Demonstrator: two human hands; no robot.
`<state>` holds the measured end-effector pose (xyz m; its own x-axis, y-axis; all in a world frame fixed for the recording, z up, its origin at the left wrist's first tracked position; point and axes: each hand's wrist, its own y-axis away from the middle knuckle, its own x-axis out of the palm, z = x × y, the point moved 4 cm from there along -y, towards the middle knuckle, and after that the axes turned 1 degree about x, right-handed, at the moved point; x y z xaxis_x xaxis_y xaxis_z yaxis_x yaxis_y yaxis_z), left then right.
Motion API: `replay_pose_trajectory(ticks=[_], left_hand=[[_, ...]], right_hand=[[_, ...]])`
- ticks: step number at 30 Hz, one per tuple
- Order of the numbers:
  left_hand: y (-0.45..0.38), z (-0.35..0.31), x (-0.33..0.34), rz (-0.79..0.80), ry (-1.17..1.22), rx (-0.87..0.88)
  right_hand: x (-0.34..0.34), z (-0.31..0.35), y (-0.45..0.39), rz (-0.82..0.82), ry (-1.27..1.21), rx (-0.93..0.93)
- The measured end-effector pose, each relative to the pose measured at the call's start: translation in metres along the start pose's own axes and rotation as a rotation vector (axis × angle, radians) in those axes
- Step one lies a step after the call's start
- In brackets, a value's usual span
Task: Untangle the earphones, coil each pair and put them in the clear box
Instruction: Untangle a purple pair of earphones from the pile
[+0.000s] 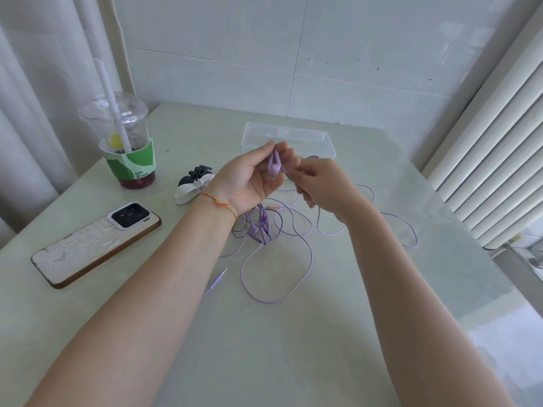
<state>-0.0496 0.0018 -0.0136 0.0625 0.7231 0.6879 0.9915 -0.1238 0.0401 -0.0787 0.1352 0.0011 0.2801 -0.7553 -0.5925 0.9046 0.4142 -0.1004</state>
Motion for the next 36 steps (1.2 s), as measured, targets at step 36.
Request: replay_pose_trajectory(ticks=[36], left_hand=[[0.006, 0.008, 0.005, 0.222, -0.389, -0.141]], right_hand=[[-0.03, 0.006, -0.004, -0.282, 0.049, -0.08]])
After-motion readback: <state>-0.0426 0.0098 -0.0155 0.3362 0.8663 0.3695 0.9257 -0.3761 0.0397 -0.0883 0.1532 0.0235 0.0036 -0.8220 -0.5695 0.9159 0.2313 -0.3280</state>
